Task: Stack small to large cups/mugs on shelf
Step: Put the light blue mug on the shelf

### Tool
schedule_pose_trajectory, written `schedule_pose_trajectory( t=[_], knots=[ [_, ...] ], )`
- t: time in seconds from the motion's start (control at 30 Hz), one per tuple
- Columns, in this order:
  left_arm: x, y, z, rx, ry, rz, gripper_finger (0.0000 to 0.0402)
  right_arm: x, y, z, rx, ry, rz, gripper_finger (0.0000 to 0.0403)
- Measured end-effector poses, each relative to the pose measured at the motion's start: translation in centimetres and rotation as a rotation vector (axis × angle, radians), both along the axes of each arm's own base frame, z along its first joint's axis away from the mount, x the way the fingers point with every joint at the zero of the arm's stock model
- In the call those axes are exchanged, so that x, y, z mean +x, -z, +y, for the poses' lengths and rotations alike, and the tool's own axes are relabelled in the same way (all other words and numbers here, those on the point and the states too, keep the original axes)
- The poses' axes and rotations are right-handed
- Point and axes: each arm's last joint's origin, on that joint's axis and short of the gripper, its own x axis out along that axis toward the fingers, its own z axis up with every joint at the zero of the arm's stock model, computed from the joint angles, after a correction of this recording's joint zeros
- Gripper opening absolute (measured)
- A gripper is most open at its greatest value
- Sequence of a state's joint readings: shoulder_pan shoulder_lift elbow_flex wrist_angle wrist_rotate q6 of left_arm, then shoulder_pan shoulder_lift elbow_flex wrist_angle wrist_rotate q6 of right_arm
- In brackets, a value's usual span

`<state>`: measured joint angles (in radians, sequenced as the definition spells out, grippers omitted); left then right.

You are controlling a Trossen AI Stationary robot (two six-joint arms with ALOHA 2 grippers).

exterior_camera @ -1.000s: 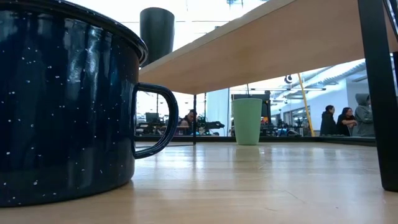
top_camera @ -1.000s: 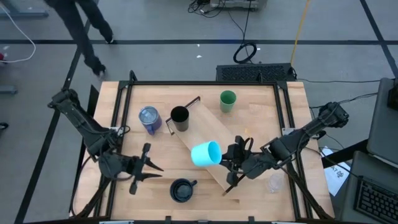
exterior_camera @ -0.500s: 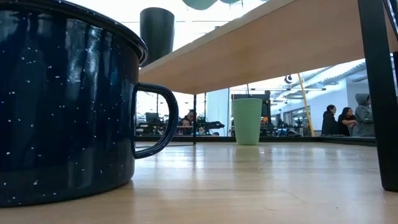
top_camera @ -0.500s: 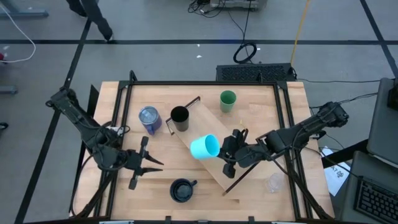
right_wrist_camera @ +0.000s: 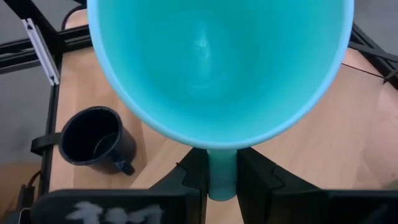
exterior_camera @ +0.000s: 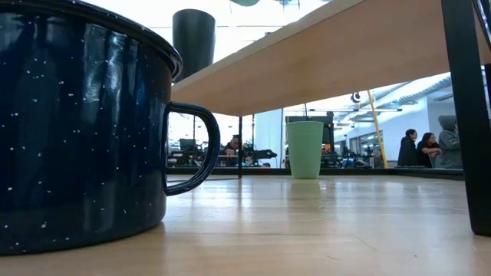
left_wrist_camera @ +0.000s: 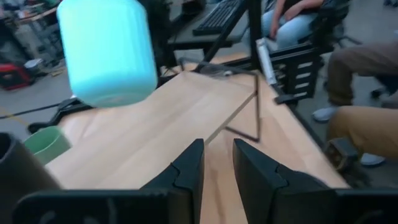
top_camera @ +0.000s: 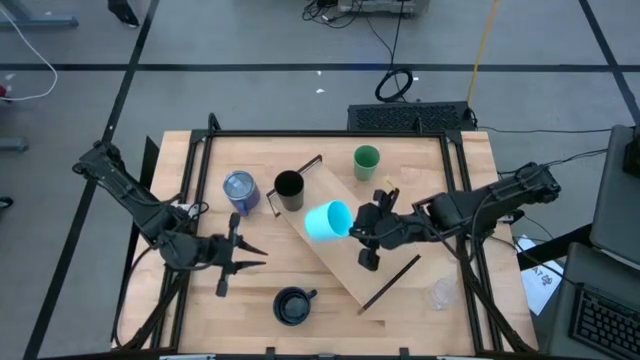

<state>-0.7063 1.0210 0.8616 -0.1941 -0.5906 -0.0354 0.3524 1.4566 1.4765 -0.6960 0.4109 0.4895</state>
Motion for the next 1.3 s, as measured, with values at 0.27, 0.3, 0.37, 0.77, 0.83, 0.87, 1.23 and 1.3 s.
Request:
schedule_pose_trajectory(
  t=[0.27, 0.3, 0.37, 0.77, 0.83, 0.87, 1.23, 1.3],
  knots=[
    [0.0, 0.3, 0.1, 0.016, -0.044, 0.015, 0.0088, 1.3, 1.6, -0.4, 0.037, -0.046, 0.089, 0.0047],
    [0.1, 0.4, 0.1, 0.021, -0.049, 0.014, 0.0088, 1.6, 1.9, -0.6, 0.036, -0.046, 0.101, 0.0047],
    [0.2, 0.7, 0.1, 0.040, -0.063, 0.016, 0.0088, 2.1, 2.5, -0.8, 0.030, -0.057, 0.126, 0.0047],
    [2.7, 2.0, 0.1, 0.065, -0.151, 0.025, 0.0088, 3.1, 3.6, -1.0, -0.067, -0.125, 0.166, 0.0047],
    [3.1, 2.3, -0.1, 0.066, -0.156, 0.028, 0.0088, 3.4, 4.0, -0.9, -0.075, -0.133, 0.181, 0.0047],
    [3.2, 2.5, -0.2, 0.070, -0.156, 0.032, 0.0088, 3.4, 4.1, -0.9, -0.080, -0.138, 0.184, 0.0047],
    [3.6, 2.8, -0.4, 0.055, -0.162, 0.038, 0.0088, 3.5, 4.4, -1.4, -0.209, -0.239, 0.230, 0.0047],
    [3.6, 2.8, -0.4, 0.051, -0.163, 0.038, 0.0088, 3.6, 4.6, -1.5, -0.275, -0.285, 0.244, 0.0047]
  ],
)
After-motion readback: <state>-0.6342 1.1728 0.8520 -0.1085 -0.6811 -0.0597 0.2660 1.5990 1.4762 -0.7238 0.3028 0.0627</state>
